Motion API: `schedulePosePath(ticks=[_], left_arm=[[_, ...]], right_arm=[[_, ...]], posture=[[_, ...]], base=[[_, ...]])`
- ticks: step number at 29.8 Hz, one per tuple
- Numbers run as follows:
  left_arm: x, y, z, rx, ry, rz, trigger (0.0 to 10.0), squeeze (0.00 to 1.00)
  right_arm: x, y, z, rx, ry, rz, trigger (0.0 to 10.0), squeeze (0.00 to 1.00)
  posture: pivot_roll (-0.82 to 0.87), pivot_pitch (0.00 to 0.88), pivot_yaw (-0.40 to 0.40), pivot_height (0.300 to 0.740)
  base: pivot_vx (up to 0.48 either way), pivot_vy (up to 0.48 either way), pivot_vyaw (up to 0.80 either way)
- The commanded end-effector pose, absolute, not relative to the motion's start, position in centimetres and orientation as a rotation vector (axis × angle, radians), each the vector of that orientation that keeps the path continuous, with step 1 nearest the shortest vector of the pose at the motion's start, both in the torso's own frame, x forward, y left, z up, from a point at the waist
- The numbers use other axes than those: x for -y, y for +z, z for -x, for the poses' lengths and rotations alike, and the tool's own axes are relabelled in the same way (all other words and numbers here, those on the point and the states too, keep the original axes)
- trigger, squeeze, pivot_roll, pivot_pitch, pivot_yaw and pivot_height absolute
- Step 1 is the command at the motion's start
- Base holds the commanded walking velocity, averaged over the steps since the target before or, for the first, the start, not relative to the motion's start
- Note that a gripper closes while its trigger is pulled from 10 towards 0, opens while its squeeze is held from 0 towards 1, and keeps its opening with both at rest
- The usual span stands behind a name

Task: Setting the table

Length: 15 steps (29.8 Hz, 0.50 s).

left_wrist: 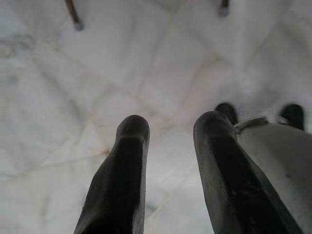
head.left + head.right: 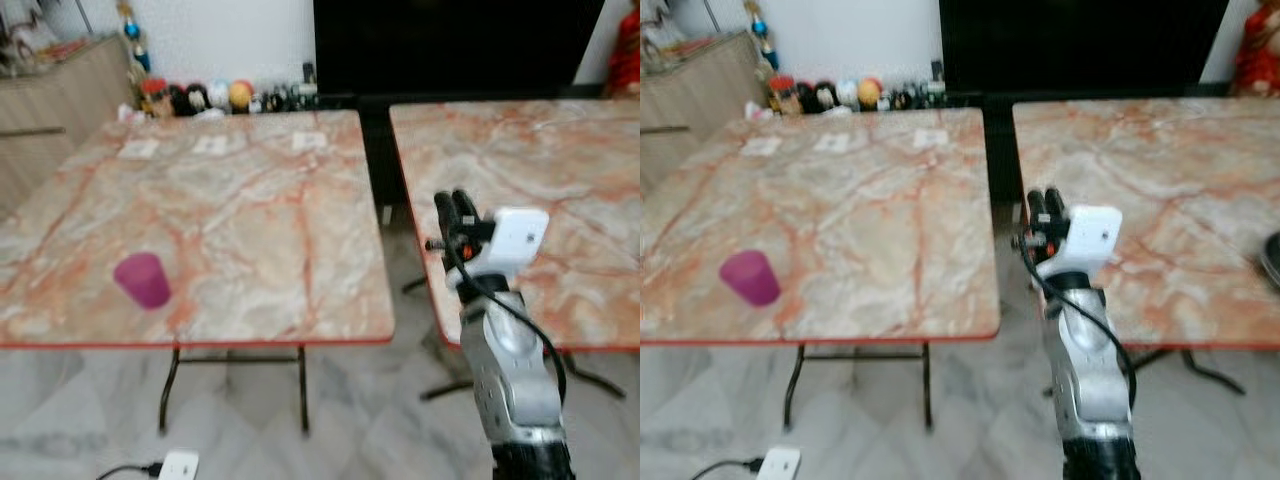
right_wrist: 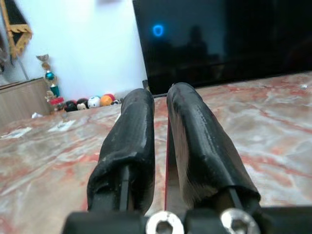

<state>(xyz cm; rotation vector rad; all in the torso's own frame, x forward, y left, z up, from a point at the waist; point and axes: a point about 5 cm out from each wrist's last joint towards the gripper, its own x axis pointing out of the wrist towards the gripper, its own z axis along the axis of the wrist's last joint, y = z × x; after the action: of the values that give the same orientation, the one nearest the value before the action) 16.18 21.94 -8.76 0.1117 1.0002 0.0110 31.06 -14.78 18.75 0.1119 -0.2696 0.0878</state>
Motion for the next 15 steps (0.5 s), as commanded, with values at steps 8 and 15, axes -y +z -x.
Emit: schedulePosePath(ticks=[8, 15], left_arm=[[-23.1, -8.1, -17.0, -0.983, 0.030, -0.134, 10.0, 0.00], [-23.1, -7.7, -18.0, -0.962, 0.036, -0.136, 10.0, 0.00]], right_arm=[[15.0, 19.0, -31.4, 0.270, 0.061, -0.116, 10.0, 0.00], [15.0, 19.8, -31.9, 0.295, 0.057, -0.118, 10.0, 0.00]], posture=[[-0.20, 0.067, 0.084, 0.740], [-0.16, 0.103, 0.097, 0.740]], base=[[0.000, 0.480, 0.00], [0.000, 0.480, 0.00]])
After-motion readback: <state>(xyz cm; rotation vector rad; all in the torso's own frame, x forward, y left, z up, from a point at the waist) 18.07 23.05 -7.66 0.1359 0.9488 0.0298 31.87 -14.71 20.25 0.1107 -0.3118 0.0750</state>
